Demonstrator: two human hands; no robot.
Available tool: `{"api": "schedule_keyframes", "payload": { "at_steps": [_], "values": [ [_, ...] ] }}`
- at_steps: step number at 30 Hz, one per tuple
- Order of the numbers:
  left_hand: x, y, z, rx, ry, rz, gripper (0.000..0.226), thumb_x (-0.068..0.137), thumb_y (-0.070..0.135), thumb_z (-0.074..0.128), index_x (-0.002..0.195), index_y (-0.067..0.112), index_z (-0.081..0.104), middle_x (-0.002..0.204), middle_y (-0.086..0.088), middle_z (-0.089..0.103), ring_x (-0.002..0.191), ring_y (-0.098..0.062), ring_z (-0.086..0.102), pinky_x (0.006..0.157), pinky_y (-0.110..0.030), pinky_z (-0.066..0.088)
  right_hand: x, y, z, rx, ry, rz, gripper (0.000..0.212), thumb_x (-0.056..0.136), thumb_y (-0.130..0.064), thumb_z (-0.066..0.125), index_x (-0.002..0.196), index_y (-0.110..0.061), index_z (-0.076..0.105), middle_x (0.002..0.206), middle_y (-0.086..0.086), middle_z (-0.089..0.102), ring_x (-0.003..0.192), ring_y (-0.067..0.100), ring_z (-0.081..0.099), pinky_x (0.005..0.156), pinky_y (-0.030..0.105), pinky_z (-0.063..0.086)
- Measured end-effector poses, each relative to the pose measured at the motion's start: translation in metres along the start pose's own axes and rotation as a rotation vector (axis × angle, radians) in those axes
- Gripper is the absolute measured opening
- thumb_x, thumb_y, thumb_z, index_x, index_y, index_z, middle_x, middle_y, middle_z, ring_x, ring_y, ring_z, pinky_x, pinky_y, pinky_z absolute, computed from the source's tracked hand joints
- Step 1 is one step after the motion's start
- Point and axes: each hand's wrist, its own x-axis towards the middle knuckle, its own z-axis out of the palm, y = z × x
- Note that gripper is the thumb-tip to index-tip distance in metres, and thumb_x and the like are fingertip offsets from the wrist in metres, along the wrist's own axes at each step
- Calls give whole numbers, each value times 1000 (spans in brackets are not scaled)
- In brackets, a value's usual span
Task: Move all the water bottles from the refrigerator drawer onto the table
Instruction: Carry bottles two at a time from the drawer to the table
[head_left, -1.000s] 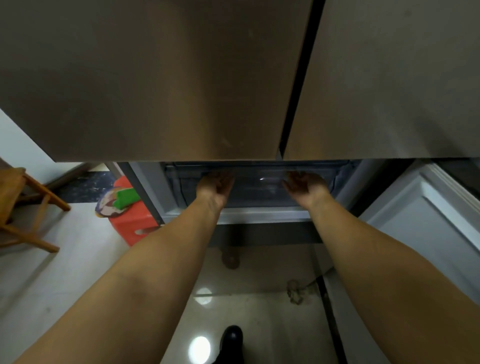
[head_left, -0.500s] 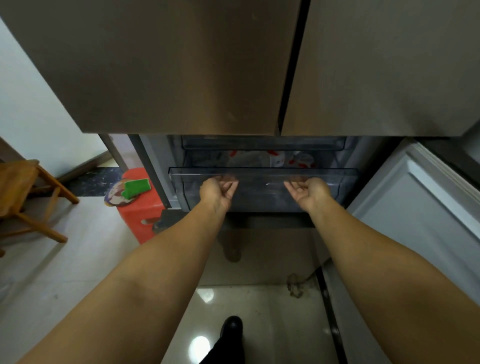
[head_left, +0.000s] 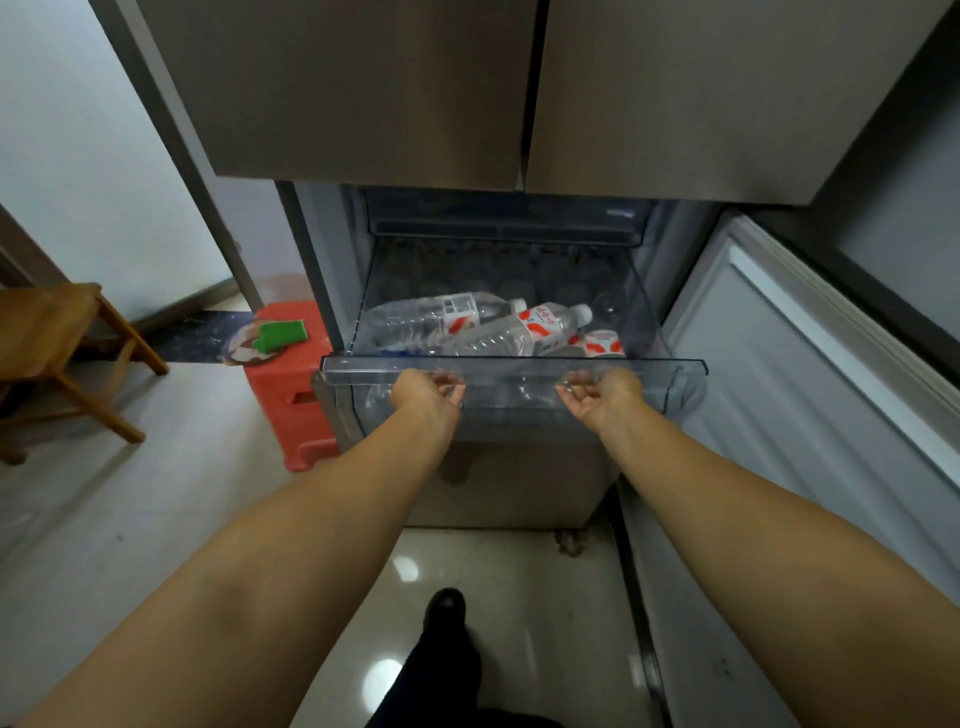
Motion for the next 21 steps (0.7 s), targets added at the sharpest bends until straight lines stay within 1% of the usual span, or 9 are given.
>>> {"api": "schedule_keyframes", "payload": {
  "at_steps": [2, 4, 6, 9, 10, 13, 15, 18, 21],
  "values": [
    [-8, -4, -7, -21, 25, -9, 32, 96, 1, 24, 69, 8, 40, 62, -3, 37, 51, -12, 37, 52, -22, 40, -11, 6, -9, 14, 5, 18, 23, 100, -1, 25, 100, -6, 47, 73, 10, 50, 67, 19, 53, 92, 39, 51],
    [-15, -7, -12, -38, 62, -4, 29, 97, 2, 25, 73, 8, 42, 62, -3, 37, 52, -13, 37, 56, -23, 43, -23, 11, -16, 18, 2, 30, 21, 99, -1, 26, 105, -9, 45, 75, 11, 52, 70, 20, 55, 89, 37, 52],
    [-18, -9, -16, -35, 98, 10, 24, 97, 2, 27, 83, 7, 46, 62, -3, 38, 52, -12, 38, 61, -24, 46, -31, 15, -21, 24, 18, 30, 22, 100, -2, 27, 109, -11, 45, 77, 12, 53, 71, 21, 56, 88, 37, 52],
    [-19, -10, -21, -39, 121, 33, 18, 98, 5, 30, 98, 3, 48, 64, -3, 42, 53, -11, 42, 72, -27, 46, -39, 21, -23, 46, 29, 15, 26, 101, -5, 29, 120, -15, 43, 78, 12, 54, 71, 21, 57, 76, 36, 54],
    [-19, -11, -23, -35, 123, 40, 17, 99, 6, 31, 100, 3, 48, 66, -3, 44, 55, -12, 44, 75, -27, 46, -41, 23, -24, 49, 34, 7, 28, 101, -5, 30, 124, -14, 43, 78, 12, 54, 72, 21, 57, 76, 36, 55],
    [-23, -10, -25, -22, 108, 39, 20, 99, 8, 32, 89, 3, 49, 68, -4, 46, 57, -12, 46, 75, -27, 47, -42, 25, -26, 36, 33, -17, 40, 101, -4, 32, 140, -4, 39, 80, 11, 54, 75, 21, 58, 79, 37, 54],
    [-25, -10, -25, -8, 110, 59, 24, 99, 8, 32, 80, 5, 47, 67, -5, 47, 57, -13, 47, 75, -28, 48, -40, 26, -25, 39, 30, -10, 42, 100, -4, 31, 142, -4, 39, 81, 12, 55, 77, 22, 59, 73, 36, 54],
    [-25, -13, -27, 46, 115, 92, 25, 97, 5, 30, 81, 2, 50, 66, -7, 49, 56, -14, 49, 75, -29, 50, -41, 28, -25, 52, 30, -13, 41, 100, -3, 30, 139, -3, 41, 82, 13, 57, 80, 22, 61, 68, 35, 55],
    [-23, -14, -30, 80, 87, 110, 32, 93, -3, 27, 109, -5, 54, 66, -9, 49, 55, -15, 49, 68, -30, 52, -41, 27, -27, 93, 17, -7, 39, 99, -2, 32, 134, -9, 45, 86, 14, 60, 84, 23, 62, 64, 35, 55]
  ]
}}
